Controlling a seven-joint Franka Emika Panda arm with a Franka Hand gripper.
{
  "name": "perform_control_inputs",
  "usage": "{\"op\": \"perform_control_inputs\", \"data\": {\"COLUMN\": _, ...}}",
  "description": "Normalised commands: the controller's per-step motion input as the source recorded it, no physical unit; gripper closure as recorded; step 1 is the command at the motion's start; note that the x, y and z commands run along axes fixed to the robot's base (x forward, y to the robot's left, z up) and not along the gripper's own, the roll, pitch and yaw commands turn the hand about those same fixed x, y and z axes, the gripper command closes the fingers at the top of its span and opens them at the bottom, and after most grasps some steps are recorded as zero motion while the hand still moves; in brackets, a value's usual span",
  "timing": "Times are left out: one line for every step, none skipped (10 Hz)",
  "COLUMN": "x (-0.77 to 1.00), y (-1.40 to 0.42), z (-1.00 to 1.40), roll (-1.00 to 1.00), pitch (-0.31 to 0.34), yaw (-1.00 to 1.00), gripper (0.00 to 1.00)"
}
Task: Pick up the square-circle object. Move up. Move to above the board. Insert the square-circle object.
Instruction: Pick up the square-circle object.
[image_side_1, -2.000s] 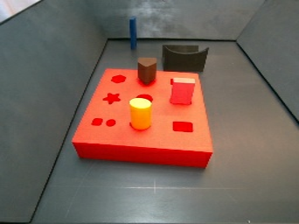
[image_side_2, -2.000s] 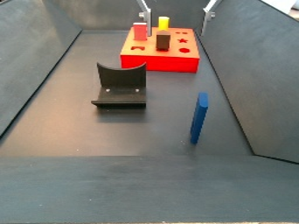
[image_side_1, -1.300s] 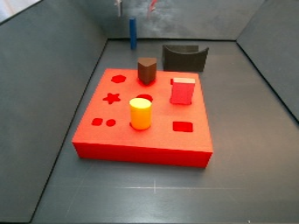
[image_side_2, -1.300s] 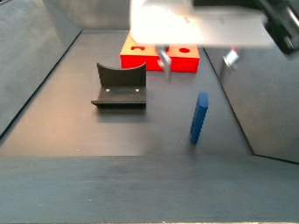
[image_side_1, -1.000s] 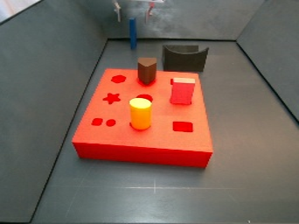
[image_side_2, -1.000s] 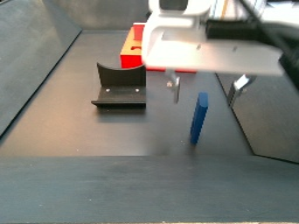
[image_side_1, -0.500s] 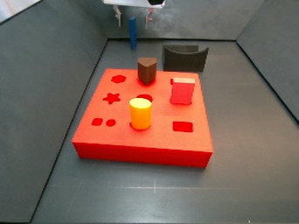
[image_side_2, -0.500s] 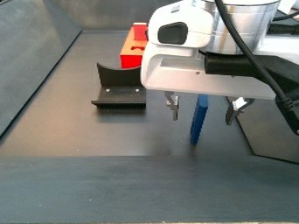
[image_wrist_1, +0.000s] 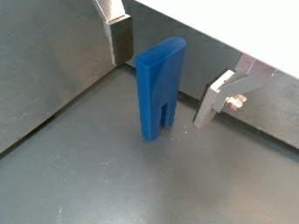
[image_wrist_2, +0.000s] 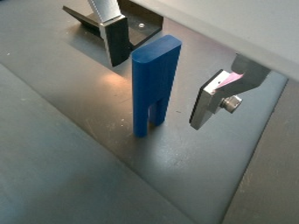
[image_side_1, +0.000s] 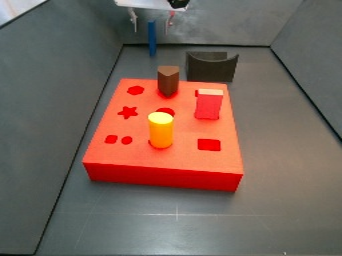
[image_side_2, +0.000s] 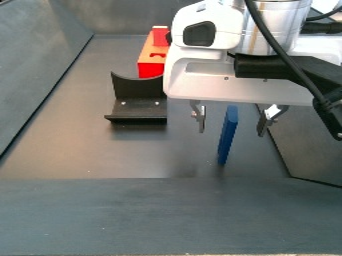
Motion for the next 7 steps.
{"op": "perform_control_inputs", "data": {"x": 0.00, "y": 0.00, "z": 0.00, "roll": 0.00, "pitch": 0.000, "yaw": 0.00, "gripper": 1.00}}
{"op": "perform_control_inputs", "data": {"x": 0.00, "y": 0.00, "z": 0.00, "roll": 0.00, "pitch": 0.000, "yaw": 0.00, "gripper": 1.00}}
{"op": "perform_control_inputs", "data": {"x": 0.00, "y": 0.00, "z": 0.00, "roll": 0.00, "pitch": 0.000, "yaw": 0.00, "gripper": 1.00}}
{"op": "perform_control_inputs", "data": {"x": 0.00, "y": 0.00, "z": 0.00, "roll": 0.00, "pitch": 0.000, "yaw": 0.00, "gripper": 1.00}}
{"op": "perform_control_inputs", "data": {"x": 0.00, "y": 0.00, "z": 0.00, "roll": 0.00, "pitch": 0.000, "yaw": 0.00, "gripper": 1.00}}
{"op": "perform_control_inputs", "data": {"x": 0.00, "y": 0.00, "z": 0.00, "roll": 0.00, "pitch": 0.000, "yaw": 0.00, "gripper": 1.00}}
{"op": "perform_control_inputs", "data": {"x": 0.00, "y": 0.00, "z": 0.00, "roll": 0.00, "pitch": 0.000, "yaw": 0.00, "gripper": 1.00}}
